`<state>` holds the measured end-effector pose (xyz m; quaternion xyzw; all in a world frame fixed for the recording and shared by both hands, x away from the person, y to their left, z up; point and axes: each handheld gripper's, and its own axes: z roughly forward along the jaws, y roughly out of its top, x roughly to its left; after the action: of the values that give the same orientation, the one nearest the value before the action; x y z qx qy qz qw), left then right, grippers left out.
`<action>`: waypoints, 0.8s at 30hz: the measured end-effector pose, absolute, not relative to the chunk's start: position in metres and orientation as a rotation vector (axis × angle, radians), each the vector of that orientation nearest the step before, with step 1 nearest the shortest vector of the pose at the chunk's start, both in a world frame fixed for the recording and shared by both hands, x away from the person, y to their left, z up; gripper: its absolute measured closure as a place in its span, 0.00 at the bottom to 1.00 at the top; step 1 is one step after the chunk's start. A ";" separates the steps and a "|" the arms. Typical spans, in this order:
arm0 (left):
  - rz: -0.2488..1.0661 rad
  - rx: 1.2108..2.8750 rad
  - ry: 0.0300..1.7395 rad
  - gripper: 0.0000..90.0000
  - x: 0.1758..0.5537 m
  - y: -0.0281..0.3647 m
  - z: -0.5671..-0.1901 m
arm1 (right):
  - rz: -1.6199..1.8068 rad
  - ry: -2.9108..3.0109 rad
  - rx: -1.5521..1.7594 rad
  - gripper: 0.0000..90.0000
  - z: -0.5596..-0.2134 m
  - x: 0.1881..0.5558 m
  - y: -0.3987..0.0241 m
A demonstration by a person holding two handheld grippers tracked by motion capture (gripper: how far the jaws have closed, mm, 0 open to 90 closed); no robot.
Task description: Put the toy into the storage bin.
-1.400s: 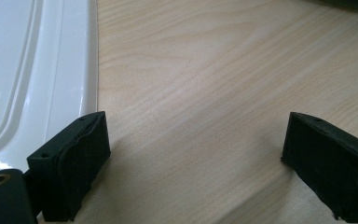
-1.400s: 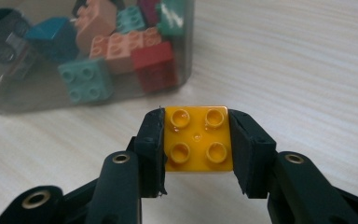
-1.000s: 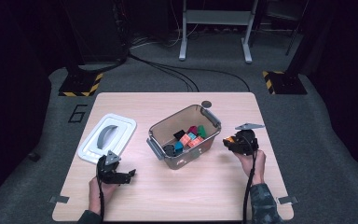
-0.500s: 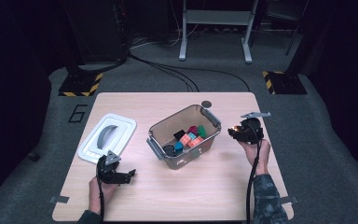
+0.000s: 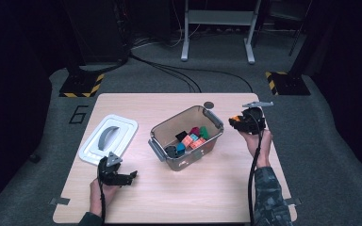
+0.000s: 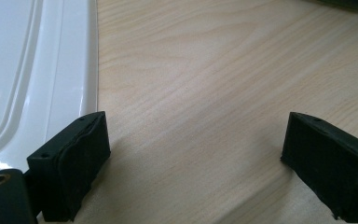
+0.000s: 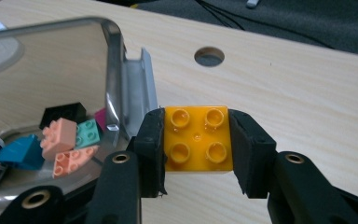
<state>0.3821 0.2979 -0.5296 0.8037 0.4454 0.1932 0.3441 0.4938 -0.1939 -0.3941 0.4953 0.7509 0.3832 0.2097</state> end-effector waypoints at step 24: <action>0.504 2.083 1.158 0.08 0.382 0.298 -0.530 | 1.036 2.306 1.172 0.65 -0.384 0.479 -0.118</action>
<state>0.3820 0.2977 -0.5298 0.8025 0.4461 0.1940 0.3455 0.4789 -0.1180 -0.3842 0.4139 0.8145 0.3660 0.1768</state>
